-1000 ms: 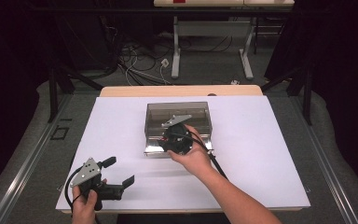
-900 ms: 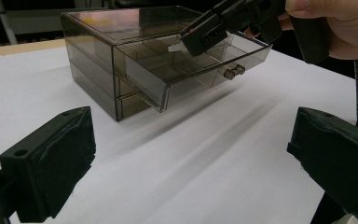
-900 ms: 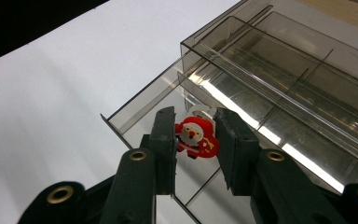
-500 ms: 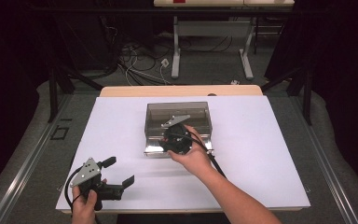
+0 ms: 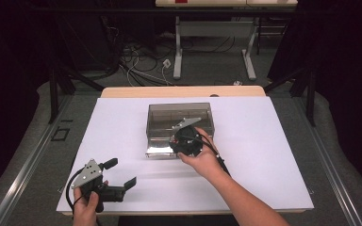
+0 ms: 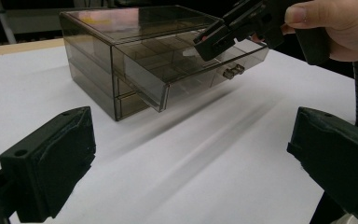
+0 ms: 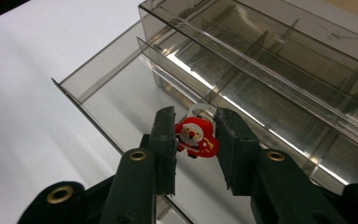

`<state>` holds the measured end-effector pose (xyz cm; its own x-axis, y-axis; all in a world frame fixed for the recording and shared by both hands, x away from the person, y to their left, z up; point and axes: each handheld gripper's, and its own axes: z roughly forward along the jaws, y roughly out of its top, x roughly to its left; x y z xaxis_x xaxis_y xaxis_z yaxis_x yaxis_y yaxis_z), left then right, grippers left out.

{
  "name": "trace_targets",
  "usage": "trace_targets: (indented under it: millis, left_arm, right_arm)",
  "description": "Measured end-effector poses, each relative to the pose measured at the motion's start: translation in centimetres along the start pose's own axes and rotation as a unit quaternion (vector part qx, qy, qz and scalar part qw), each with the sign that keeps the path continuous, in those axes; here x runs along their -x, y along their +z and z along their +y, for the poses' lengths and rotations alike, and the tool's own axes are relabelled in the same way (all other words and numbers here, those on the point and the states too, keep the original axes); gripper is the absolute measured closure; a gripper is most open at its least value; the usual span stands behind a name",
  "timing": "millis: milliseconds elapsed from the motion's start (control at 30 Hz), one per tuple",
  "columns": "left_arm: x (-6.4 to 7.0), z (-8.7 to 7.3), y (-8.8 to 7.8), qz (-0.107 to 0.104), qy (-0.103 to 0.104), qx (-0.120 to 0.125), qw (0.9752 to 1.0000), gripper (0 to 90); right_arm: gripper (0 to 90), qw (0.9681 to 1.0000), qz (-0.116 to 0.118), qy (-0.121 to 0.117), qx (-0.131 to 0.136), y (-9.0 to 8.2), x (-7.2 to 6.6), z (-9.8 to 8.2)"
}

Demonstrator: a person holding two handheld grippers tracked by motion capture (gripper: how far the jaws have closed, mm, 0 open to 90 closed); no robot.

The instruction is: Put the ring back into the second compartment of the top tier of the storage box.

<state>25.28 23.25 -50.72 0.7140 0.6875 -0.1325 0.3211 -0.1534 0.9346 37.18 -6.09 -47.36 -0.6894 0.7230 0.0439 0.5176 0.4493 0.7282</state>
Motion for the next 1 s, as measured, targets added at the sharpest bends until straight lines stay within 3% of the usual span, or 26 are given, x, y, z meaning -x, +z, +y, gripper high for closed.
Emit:
trace_targets:
  millis: [467,1000]
  left_arm:
    - [-0.1,-0.1,0.0,0.002,-0.002,0.0,1.0,0.0]
    - [-0.2,-0.1,0.2,0.004,-0.006,-0.006,1.0,0.0]
  right_arm:
    - [68.0,1.0,-0.001,0.006,-0.006,-0.2,0.4,-0.2]
    - [47.6,0.9993,0.011,-0.007,0.035,-1.2,0.8,0.1]
